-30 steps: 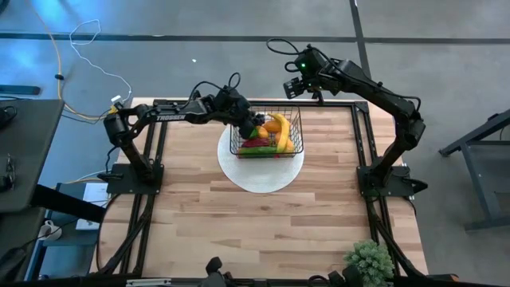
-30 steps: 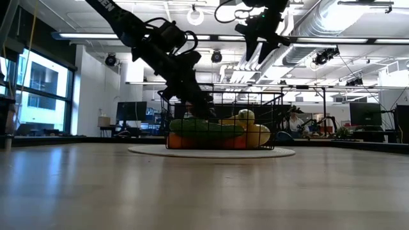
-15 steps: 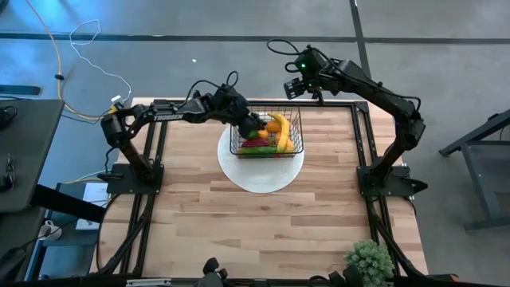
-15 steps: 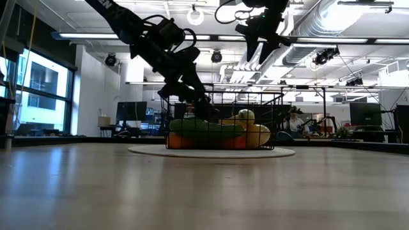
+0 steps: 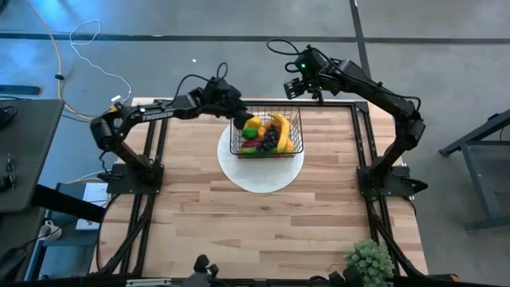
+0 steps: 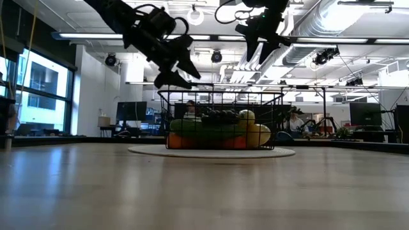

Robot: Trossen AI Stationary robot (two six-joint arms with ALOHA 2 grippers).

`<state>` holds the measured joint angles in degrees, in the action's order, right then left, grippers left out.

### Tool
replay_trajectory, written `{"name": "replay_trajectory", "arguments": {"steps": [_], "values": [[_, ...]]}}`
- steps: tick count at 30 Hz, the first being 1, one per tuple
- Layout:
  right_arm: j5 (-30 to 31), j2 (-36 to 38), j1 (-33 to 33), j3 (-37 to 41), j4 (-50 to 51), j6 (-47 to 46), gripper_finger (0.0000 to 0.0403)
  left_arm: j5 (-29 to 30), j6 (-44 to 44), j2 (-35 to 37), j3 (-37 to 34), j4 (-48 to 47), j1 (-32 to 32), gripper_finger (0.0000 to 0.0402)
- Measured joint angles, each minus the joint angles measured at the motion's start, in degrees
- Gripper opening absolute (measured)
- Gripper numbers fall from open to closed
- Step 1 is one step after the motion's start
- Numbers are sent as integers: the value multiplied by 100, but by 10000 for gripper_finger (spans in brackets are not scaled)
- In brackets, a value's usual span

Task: Build produce basket
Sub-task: Return to Home Position

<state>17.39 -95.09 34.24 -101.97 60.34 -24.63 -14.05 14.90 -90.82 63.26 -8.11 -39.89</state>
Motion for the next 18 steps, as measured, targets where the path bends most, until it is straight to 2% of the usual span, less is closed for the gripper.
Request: {"name": "replay_trajectory", "arguments": {"steps": [9,18], "values": [[0,0,0,0,0,1,211,-74,-4,856,0,-167,-219,230],[-82,0,0,0,-2,74,211,24,-88,2012,-209,-609,249,227]]}}
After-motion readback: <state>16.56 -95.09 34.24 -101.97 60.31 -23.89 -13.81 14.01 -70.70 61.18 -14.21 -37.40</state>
